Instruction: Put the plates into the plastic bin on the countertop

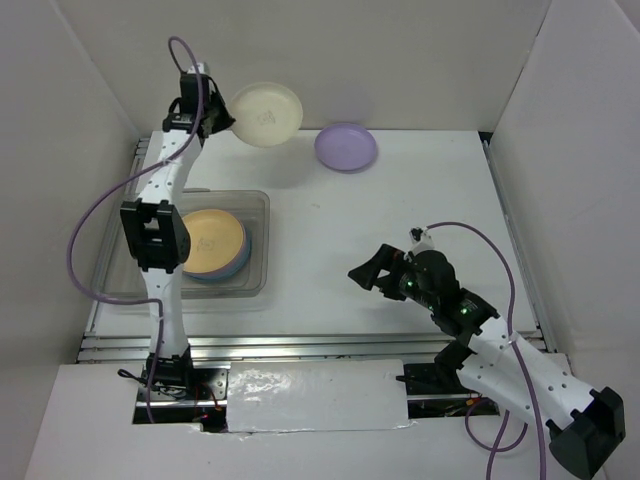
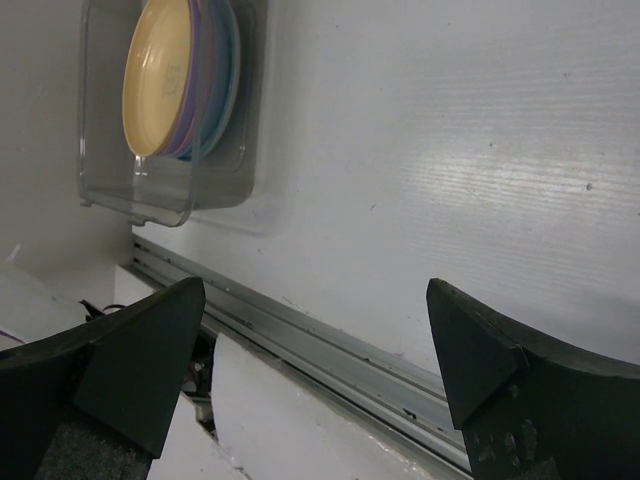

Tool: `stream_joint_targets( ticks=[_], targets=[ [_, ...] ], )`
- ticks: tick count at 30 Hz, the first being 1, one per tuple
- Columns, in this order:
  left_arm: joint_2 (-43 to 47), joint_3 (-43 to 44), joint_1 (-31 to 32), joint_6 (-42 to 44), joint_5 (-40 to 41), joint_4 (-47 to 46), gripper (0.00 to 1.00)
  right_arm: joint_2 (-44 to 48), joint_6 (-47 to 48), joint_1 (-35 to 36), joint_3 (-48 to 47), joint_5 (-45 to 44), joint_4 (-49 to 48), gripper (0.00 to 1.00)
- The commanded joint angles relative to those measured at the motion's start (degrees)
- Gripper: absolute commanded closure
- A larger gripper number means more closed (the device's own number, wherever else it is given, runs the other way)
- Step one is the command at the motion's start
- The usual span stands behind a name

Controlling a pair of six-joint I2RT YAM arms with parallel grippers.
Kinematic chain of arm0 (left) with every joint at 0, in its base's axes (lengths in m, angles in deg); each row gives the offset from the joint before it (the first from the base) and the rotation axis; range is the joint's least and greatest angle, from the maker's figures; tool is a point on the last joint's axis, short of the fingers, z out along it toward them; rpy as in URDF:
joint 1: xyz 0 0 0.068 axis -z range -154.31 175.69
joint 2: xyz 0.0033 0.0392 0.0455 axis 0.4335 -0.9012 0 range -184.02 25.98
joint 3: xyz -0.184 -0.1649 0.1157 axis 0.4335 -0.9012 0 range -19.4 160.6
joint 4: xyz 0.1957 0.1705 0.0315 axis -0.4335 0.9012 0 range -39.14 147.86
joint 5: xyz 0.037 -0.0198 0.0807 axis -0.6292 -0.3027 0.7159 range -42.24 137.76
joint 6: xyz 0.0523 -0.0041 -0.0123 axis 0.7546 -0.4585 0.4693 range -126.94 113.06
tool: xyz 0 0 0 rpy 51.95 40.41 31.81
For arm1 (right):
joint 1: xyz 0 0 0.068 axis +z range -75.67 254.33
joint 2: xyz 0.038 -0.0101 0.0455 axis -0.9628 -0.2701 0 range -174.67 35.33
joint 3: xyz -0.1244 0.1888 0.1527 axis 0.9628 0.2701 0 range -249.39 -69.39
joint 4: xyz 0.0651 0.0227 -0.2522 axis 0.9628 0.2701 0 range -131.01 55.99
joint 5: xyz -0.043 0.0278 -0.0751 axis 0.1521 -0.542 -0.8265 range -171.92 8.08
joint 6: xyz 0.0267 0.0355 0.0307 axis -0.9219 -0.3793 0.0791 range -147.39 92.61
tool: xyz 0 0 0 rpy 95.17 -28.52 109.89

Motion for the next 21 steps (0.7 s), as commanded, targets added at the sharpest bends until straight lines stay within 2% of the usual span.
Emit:
stream_joint_targets(
  ticks=[1,3,5,9,12,15,17,19,21],
  targets=[
    [9.10,1.67,-1.66,-4.29,1.87,3.88,1.00,0.93,1.26,-0.81,-2.50,-0.54,1.66,0.00],
    [15.86,-2.90,-2.27,-5.61,5.92,8.00,1.00,1.02,2.05,-1.86,-3.99,-0.72,2.54,0.00],
    [23.83,-12.29,-3.25,-6.40,7.26,9.51,1.00,1.19,3.11,-2.48,-5.92,-1.15,4.30,0.00],
    [40.62,-31.26,-11.47,-8.25,5.87,13.37,1.00,-0.12,5.91,-5.55,-10.31,0.24,8.94,0.00],
    [48.82,-41.02,-14.04,-8.87,6.12,16.28,1.00,-0.13,6.80,-7.31,-11.03,2.26,9.49,0.00],
    [60.93,-50.42,-16.68,-9.31,6.12,16.90,1.00,0.40,6.98,-8.89,-10.94,4.98,8.35,0.00],
    [65.87,-57.37,-17.65,-9.57,5.87,15.33,1.00,0.23,6.98,-9.34,-11.20,6.92,7.99,0.00],
    [66.86,-60.83,-18.10,-8.87,2.72,11.83,1.00,-0.04,7.24,-9.60,-11.38,8.15,8.08,0.00],
    [65.99,-63.30,-18.10,-8.34,2.52,12.15,1.00,0.22,7.59,-9.60,-11.64,8.77,8.78,0.00]
  ],
)
